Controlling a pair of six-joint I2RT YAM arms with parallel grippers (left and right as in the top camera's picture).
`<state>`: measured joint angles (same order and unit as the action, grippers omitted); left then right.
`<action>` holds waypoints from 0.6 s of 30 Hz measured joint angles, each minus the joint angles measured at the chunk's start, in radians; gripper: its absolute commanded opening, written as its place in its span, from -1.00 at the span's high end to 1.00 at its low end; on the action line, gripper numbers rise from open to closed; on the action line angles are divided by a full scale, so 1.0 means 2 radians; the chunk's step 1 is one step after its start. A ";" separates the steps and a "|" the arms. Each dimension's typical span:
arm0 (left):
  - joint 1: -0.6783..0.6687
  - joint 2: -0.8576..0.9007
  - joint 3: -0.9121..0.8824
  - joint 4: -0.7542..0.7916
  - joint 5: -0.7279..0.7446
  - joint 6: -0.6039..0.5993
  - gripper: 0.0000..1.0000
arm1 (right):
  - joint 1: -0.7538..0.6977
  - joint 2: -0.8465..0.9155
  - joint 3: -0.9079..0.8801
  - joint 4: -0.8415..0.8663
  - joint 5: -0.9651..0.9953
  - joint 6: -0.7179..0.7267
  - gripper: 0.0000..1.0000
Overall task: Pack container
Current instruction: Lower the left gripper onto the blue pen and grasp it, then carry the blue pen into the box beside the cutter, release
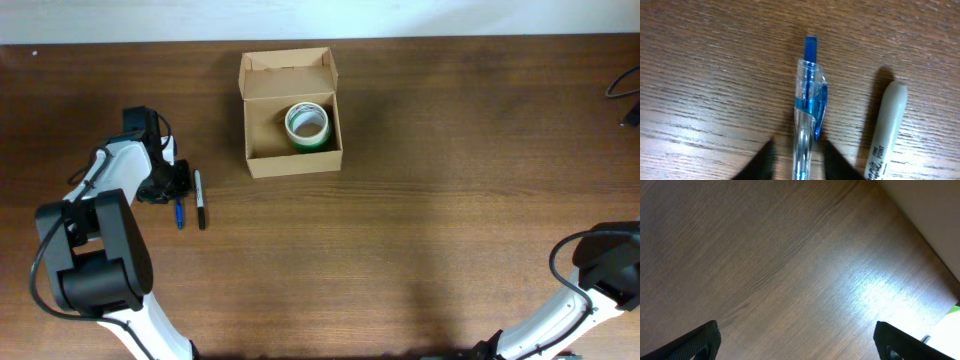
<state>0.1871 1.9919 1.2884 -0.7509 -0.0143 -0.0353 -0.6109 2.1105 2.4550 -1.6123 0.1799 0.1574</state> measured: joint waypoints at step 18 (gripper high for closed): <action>0.000 0.031 0.252 -0.157 0.035 0.097 0.96 | 0.000 0.000 0.000 0.000 0.000 0.000 -0.98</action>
<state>0.1879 2.0537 1.7920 -1.0641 0.0566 0.1581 -0.6109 2.1105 2.4550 -1.6119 0.1795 0.1566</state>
